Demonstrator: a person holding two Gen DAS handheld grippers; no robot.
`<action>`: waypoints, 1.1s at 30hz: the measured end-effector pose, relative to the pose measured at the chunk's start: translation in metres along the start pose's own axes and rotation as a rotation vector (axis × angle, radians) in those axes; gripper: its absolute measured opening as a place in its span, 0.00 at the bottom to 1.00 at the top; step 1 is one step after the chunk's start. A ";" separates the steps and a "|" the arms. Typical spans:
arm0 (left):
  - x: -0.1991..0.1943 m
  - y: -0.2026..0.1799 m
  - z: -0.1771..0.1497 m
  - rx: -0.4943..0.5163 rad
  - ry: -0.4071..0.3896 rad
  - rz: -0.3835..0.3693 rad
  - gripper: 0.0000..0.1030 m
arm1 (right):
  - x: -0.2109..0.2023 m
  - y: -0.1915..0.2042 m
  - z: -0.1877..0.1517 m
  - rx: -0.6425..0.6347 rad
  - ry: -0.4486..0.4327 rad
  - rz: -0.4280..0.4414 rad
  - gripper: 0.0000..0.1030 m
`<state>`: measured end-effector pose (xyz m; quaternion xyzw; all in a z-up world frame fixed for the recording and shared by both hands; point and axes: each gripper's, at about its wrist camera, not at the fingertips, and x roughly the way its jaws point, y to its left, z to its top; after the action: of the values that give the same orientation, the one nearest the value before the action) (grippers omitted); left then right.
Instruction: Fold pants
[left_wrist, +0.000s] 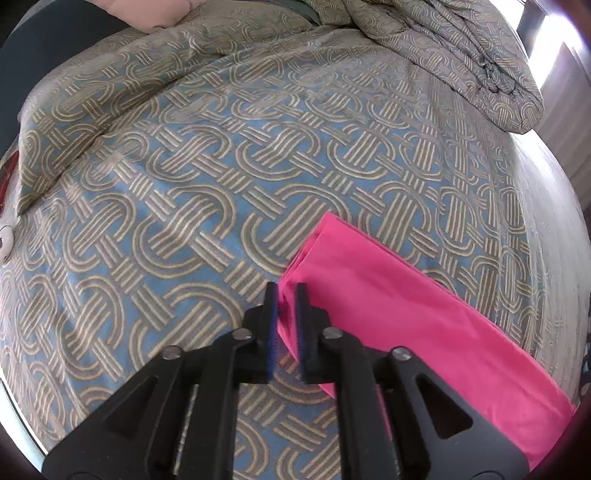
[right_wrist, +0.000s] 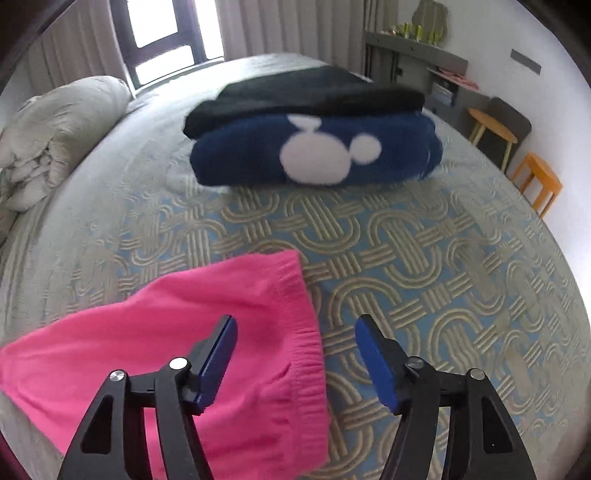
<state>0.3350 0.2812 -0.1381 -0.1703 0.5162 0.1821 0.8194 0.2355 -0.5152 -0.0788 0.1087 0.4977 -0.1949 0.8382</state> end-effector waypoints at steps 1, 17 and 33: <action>0.004 0.000 0.000 -0.005 0.010 0.001 0.29 | 0.004 -0.002 0.001 0.004 0.013 -0.029 0.67; -0.001 -0.001 0.000 -0.047 -0.036 -0.064 0.06 | -0.030 0.290 -0.046 -0.426 0.054 0.419 0.66; 0.009 0.048 -0.011 -0.149 0.026 -0.203 0.16 | 0.001 0.485 -0.129 -0.699 0.216 0.490 0.45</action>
<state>0.3075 0.3193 -0.1550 -0.2843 0.4920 0.1340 0.8119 0.3449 -0.0306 -0.1473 -0.0468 0.5779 0.2023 0.7892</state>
